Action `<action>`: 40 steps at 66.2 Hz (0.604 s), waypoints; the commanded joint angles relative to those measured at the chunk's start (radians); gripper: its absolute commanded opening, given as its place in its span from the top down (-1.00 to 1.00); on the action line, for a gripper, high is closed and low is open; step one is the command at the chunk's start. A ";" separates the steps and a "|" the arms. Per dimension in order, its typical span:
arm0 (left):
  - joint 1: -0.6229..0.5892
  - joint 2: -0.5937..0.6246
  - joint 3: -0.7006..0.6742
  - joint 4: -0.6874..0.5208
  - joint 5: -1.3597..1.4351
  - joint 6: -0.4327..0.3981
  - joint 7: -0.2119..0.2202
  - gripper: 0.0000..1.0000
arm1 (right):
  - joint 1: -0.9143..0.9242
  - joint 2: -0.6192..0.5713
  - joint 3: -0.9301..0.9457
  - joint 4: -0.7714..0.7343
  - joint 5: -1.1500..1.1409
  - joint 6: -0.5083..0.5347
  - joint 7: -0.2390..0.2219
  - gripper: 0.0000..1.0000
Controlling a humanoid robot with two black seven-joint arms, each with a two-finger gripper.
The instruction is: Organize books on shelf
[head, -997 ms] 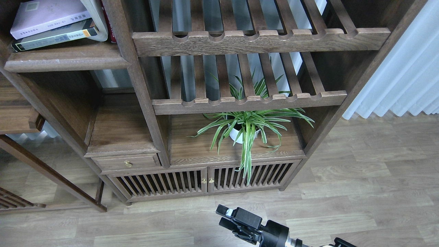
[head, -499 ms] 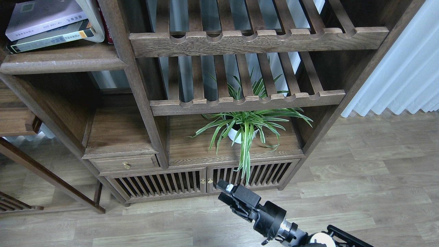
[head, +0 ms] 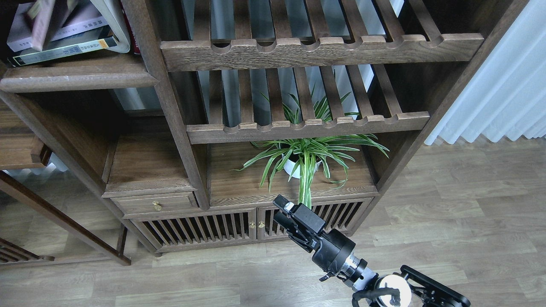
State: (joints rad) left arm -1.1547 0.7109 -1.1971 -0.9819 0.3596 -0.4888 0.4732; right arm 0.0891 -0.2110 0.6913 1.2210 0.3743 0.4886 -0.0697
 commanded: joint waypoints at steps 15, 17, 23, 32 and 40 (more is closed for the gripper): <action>0.306 0.240 -0.022 -0.336 -0.333 0.000 -0.002 -1.00 | -0.002 0.004 0.040 0.015 0.002 0.000 0.001 -0.91; 0.325 0.237 -0.021 -0.385 -0.350 0.000 -0.002 -1.00 | -0.002 0.004 0.044 0.026 0.002 0.000 0.001 -0.91; 0.346 0.213 -0.007 -0.403 -0.363 0.000 -0.002 -1.00 | 0.000 0.007 0.045 0.048 0.002 0.000 0.001 -0.92; 0.372 0.142 -0.002 -0.403 -0.367 0.000 -0.004 -1.00 | 0.000 0.007 0.076 0.068 0.002 0.000 0.002 -0.92; 0.447 0.064 -0.001 -0.403 -0.366 0.000 0.001 -1.00 | 0.000 0.007 0.096 0.069 0.002 0.000 0.002 -0.92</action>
State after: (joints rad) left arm -0.7730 0.8460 -1.2005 -1.3841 -0.0067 -0.4886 0.4696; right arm 0.0890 -0.2040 0.7687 1.2875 0.3759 0.4887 -0.0680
